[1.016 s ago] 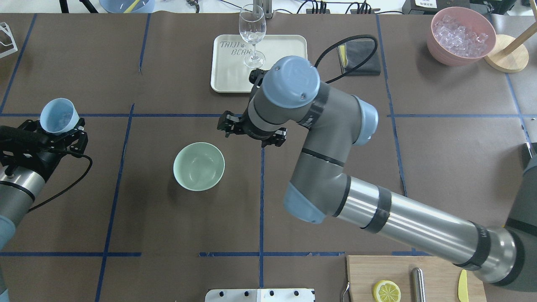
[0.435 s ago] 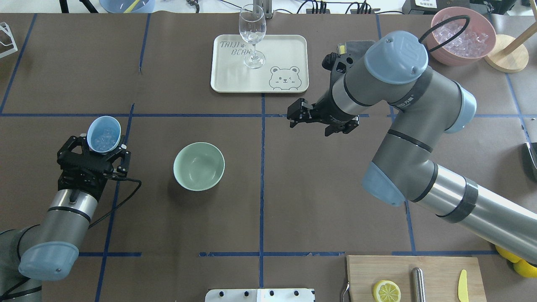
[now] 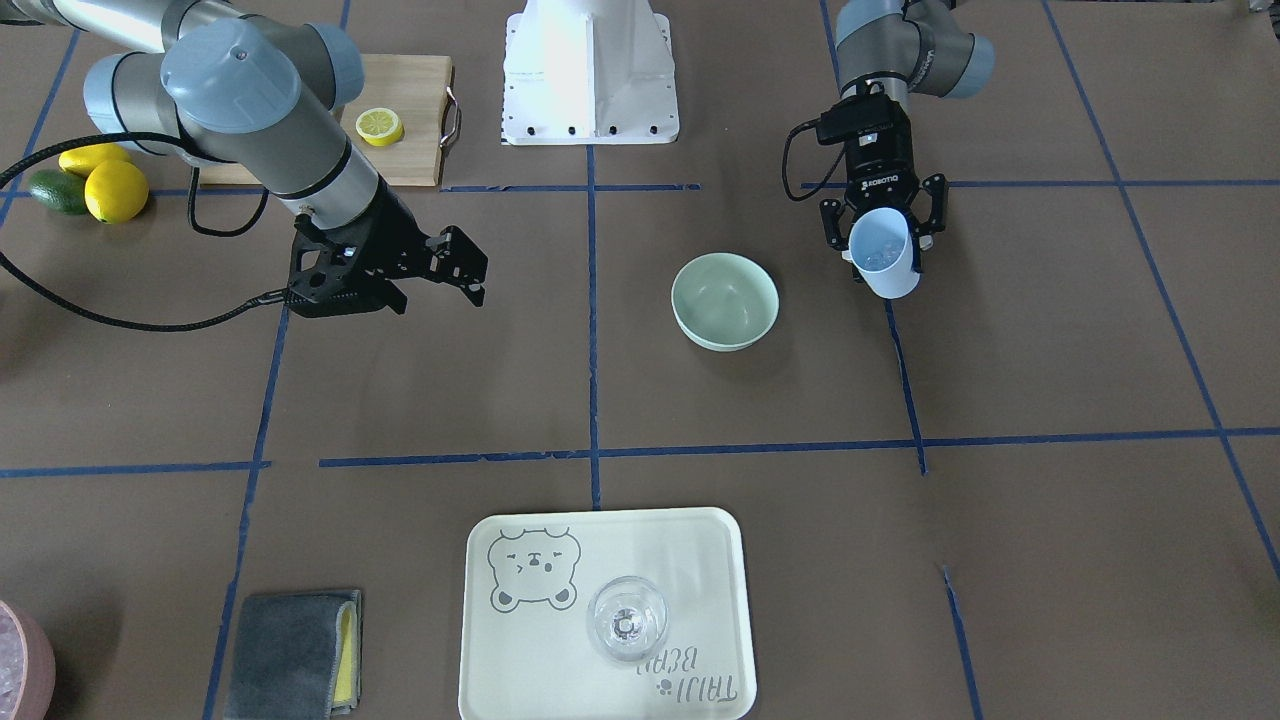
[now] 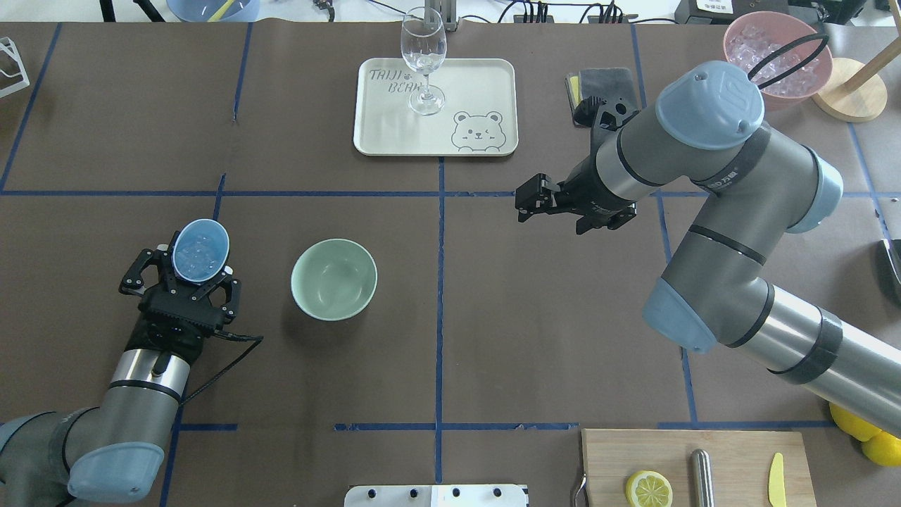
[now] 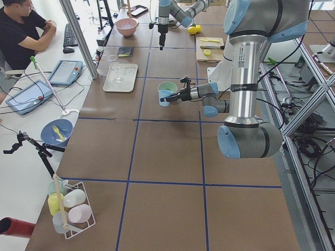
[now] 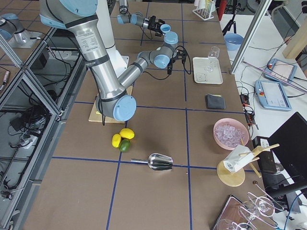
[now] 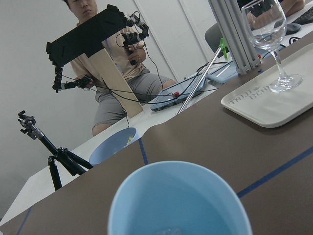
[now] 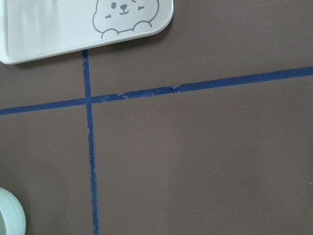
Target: Pour ice into bowl
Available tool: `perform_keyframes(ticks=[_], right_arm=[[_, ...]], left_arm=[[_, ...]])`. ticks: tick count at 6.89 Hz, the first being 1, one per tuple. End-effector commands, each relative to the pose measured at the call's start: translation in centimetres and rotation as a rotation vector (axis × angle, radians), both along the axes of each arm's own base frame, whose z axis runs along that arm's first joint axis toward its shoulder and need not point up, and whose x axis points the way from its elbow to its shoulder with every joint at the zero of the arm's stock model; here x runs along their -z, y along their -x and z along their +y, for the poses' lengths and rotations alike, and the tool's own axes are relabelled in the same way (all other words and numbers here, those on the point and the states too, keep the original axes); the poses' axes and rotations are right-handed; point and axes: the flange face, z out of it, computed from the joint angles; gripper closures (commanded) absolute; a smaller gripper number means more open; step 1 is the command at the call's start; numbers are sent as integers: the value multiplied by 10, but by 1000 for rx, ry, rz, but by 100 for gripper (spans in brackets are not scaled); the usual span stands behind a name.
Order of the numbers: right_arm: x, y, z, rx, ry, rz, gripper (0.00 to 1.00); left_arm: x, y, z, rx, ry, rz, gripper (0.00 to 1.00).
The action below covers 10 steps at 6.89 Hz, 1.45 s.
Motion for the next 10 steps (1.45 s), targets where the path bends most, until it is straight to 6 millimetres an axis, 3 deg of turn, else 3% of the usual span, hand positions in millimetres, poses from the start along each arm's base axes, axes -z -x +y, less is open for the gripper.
perform_keyframes(ticks=[1, 3, 6, 10], right_arm=[[-7, -3, 2, 2, 4, 5, 0], [-9, -3, 2, 5, 9, 7, 0], [-8, -3, 2, 3, 7, 7, 0], [-8, -4, 2, 0, 7, 6, 0]], left_arm=[[63, -23, 3, -13, -40, 25, 100], [45, -41, -1, 18, -46, -113, 100], [38, -44, -3, -11, -107, -588, 100], [48, -40, -3, -73, -181, -1038, 100]])
